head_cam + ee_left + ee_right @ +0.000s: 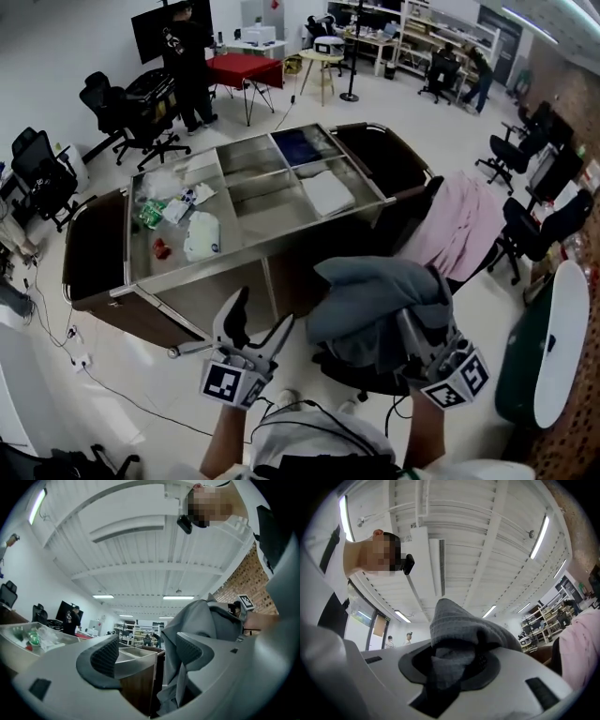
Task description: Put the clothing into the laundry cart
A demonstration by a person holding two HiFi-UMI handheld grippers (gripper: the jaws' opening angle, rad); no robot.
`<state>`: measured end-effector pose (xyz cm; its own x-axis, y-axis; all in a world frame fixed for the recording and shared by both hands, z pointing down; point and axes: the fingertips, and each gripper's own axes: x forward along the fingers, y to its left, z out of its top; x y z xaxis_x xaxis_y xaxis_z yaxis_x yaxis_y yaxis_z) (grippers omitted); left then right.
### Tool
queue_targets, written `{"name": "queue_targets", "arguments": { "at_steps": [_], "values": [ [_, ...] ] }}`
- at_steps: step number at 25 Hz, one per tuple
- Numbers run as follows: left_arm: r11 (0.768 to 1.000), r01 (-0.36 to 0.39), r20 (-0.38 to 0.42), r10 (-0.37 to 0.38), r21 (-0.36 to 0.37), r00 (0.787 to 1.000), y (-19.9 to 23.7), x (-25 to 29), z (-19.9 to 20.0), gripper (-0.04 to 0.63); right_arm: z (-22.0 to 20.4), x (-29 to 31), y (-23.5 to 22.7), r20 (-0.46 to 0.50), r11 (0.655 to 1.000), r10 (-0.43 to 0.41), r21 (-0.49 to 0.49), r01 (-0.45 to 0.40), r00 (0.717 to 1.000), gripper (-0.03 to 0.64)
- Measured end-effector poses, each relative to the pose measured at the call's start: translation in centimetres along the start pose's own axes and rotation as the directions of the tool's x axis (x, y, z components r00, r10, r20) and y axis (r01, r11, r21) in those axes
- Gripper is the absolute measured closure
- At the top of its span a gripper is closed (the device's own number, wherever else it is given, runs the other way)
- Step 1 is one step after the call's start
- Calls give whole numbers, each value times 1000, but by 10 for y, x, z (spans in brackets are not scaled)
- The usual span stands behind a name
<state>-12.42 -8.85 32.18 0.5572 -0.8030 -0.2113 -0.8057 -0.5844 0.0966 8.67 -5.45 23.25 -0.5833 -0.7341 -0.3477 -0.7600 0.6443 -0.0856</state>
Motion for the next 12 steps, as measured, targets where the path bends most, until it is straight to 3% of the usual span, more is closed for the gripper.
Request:
{"name": "queue_targets", "arguments": {
  "at_steps": [7, 10, 12],
  "values": [
    [986, -159, 7, 159, 49, 987, 67, -68, 17, 225, -53, 69, 62, -31, 987, 147, 72, -145, 989, 477],
    [967, -240, 7, 240, 91, 971, 96, -102, 22, 225, -72, 94, 91, -44, 972, 220, 92, -216, 974, 477],
    [942, -308, 23, 308, 136, 951, 115, -129, 21, 225, -84, 109, 108, -55, 957, 272, 117, -265, 961, 477]
  ]
}}
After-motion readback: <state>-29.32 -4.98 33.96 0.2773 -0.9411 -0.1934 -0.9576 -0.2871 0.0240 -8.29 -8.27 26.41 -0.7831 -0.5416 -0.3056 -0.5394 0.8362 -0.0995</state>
